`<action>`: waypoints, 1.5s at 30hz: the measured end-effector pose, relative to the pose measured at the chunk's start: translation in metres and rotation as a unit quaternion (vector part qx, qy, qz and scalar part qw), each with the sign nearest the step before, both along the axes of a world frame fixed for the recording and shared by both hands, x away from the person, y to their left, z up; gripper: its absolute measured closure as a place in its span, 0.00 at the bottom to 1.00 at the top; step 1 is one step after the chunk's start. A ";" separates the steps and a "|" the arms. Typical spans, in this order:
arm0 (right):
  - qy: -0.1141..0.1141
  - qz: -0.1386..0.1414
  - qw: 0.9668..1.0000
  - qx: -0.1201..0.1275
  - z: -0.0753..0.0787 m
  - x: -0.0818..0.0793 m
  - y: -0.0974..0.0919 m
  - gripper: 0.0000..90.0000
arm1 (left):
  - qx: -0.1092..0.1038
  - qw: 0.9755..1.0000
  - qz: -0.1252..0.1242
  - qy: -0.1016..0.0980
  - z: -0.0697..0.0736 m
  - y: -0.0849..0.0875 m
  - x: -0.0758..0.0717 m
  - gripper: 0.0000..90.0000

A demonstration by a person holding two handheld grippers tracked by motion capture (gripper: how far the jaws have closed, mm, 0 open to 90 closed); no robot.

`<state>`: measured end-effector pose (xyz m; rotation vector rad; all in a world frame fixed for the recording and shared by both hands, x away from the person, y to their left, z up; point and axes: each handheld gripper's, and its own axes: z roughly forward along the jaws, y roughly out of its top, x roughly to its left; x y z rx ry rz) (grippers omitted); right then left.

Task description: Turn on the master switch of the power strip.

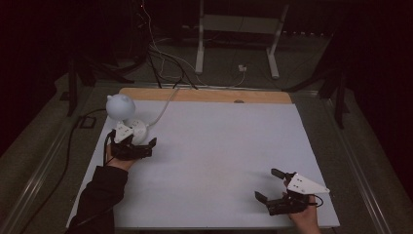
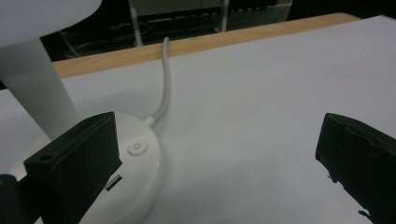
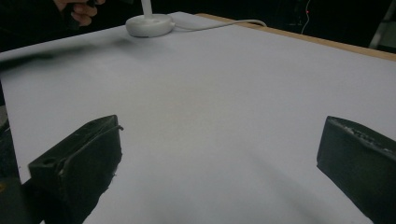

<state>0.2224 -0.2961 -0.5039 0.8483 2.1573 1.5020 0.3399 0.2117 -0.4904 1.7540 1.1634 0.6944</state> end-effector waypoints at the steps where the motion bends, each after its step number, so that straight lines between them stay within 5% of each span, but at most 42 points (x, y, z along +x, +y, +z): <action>1: 0.000 0.000 1.000 0.000 0.000 0.000 0.000 0.00 | 0.005 1.000 0.005 0.004 -0.001 0.000 0.001 0.00; 12: 0.000 -0.003 1.000 0.005 0.000 0.000 -0.001 0.00 | 0.026 0.999 0.040 0.000 -0.005 -0.002 0.010 0.25; 23: 0.000 -0.004 1.000 0.004 0.000 0.000 -0.001 0.00 | 0.033 0.997 0.072 -0.026 -0.007 0.001 0.015 0.82; 27: -0.002 -0.003 1.000 0.004 0.000 -0.001 0.000 0.00 | 0.041 0.996 0.076 -0.012 -0.009 0.003 0.019 0.94; 29: -0.002 -0.003 1.000 0.003 0.000 -0.001 -0.001 0.00 | 0.061 0.995 0.083 -0.011 -0.011 0.004 0.022 0.96; 41: 0.001 -0.003 1.000 0.002 -0.001 -0.001 0.000 0.00 | 0.071 0.994 0.078 0.014 -0.026 0.005 0.038 1.00; 45: 0.002 -0.005 1.000 0.003 0.000 -0.001 0.000 0.00 | 0.094 0.992 0.087 0.014 -0.029 0.002 0.042 1.00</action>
